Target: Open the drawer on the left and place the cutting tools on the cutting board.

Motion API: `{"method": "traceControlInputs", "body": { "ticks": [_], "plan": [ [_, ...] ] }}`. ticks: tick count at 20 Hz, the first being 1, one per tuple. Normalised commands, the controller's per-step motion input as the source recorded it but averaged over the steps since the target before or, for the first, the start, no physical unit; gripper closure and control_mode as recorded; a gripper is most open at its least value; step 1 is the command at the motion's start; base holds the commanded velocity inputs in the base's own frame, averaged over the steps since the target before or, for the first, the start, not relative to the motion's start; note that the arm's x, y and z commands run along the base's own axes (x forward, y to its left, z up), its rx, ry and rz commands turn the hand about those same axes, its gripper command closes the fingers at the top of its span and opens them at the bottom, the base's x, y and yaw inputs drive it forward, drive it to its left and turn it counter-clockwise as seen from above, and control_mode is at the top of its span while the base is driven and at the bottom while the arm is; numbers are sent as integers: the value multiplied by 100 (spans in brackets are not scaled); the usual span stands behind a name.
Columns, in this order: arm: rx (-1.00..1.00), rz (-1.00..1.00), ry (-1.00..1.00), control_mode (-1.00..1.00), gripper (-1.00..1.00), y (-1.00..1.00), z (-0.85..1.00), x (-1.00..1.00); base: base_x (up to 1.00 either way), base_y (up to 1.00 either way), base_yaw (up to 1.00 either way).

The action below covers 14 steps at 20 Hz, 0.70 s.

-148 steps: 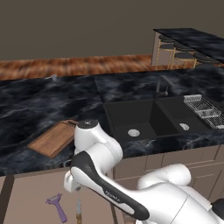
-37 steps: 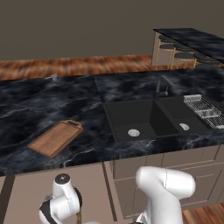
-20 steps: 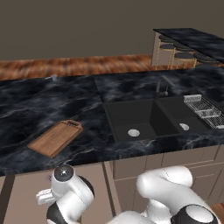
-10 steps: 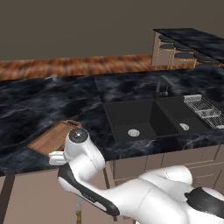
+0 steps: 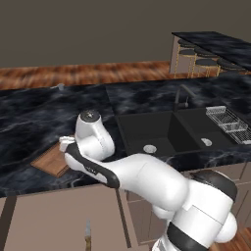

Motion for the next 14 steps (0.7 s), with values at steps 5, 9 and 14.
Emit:
{"method": "traceControlInputs", "body": {
  "ticks": [5, 9, 14],
  "plan": [
    [16, 0, 11, -100, 100, -6, -22, 19, 0, 0, 0],
    [34, 0, 4, -100, 100, -40, -2, 30, 0, 0, 0],
    [20, -1, 0, -100, 100, -20, -10, 5, 0, 0, 0]
  ]
}}
